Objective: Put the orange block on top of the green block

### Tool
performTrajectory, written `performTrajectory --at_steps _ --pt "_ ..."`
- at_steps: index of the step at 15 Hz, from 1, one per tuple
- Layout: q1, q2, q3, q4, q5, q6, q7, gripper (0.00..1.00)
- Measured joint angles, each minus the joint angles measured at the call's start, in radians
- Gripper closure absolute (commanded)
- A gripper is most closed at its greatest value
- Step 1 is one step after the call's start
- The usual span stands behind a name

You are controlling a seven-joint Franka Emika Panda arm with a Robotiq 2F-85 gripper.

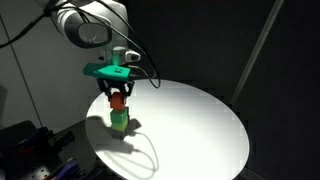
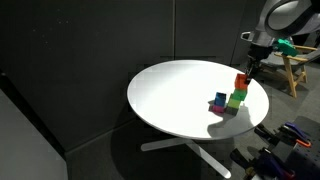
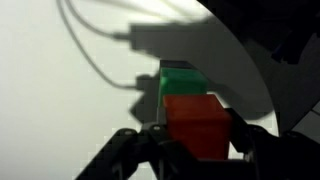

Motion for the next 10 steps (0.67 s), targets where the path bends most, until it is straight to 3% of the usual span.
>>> performTrajectory --at_steps 3,4,6,8,10 --pt "0.000 0.006 0.000 -0.001 0.000 0.000 -0.001 0.65" --pt "0.000 0.008 0.000 -0.001 0.000 0.000 -0.001 0.16" --pt "0.000 0.010 0.000 -0.001 0.000 0.000 -0.001 0.14" --pt "0.000 0.011 0.000 -0.001 0.000 0.000 -0.001 0.01" --pt "0.000 0.011 0.000 -0.001 0.000 0.000 -0.001 0.00"
